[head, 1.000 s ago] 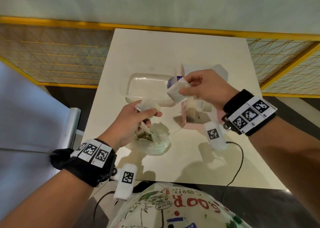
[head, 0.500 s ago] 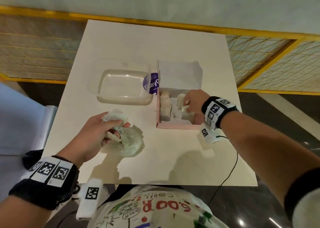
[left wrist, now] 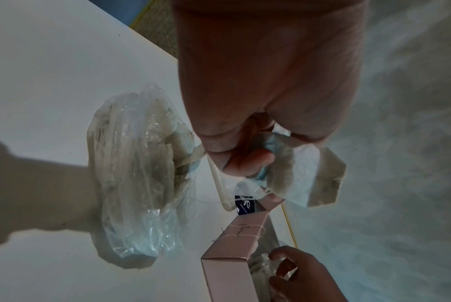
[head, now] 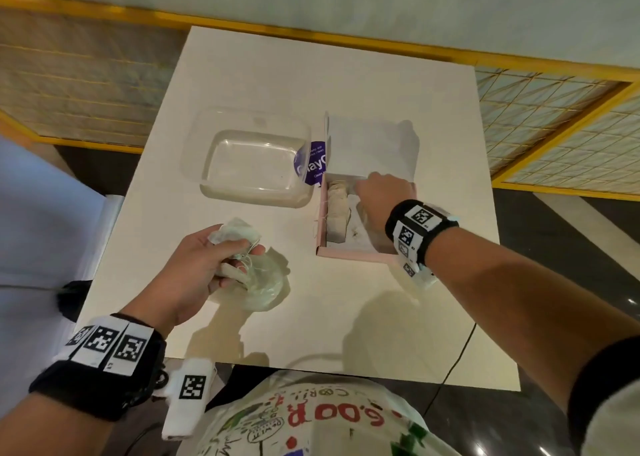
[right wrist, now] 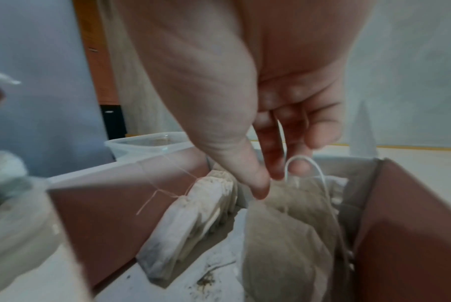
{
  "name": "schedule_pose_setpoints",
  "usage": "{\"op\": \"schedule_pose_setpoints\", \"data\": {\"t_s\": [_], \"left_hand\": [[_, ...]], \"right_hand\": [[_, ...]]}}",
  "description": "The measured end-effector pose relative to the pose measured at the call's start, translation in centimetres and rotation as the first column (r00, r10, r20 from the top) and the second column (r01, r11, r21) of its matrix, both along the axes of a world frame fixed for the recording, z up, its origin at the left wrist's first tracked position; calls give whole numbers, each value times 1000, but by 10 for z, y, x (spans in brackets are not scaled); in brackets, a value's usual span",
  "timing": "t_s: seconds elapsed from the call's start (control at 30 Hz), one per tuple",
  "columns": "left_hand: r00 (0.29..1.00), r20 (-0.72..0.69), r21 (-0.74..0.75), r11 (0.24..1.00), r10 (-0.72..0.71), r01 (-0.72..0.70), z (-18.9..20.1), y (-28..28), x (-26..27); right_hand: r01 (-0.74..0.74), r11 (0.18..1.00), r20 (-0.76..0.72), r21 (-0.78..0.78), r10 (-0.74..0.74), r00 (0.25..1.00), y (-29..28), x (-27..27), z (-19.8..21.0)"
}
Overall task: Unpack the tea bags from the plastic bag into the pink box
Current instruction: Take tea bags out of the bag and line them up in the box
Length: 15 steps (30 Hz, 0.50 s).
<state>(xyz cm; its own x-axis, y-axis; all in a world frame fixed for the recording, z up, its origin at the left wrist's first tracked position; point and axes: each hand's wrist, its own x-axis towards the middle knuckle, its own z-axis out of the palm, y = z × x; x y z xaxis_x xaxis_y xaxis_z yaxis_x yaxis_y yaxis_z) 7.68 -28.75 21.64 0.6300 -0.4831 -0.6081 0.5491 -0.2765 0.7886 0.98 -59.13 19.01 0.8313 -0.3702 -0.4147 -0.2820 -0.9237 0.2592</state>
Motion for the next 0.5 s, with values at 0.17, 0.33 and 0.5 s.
{"op": "schedule_pose_setpoints", "data": {"t_s": [0.17,0.33,0.5], "left_hand": [[1000,13,8,1000,14,-14,0,1,-2],[1000,17,-13,1000,19,-18,1,2,-3],[1000,-10,-23,1000,18,-18,3,0,-4]], "right_hand": [[-153,987,-113,-47,147,983,17,4,-12],[-87,996,-252,24,90,963,9,9,-3],[-100,994,-363,-49,75,929,4,9,8]]}}
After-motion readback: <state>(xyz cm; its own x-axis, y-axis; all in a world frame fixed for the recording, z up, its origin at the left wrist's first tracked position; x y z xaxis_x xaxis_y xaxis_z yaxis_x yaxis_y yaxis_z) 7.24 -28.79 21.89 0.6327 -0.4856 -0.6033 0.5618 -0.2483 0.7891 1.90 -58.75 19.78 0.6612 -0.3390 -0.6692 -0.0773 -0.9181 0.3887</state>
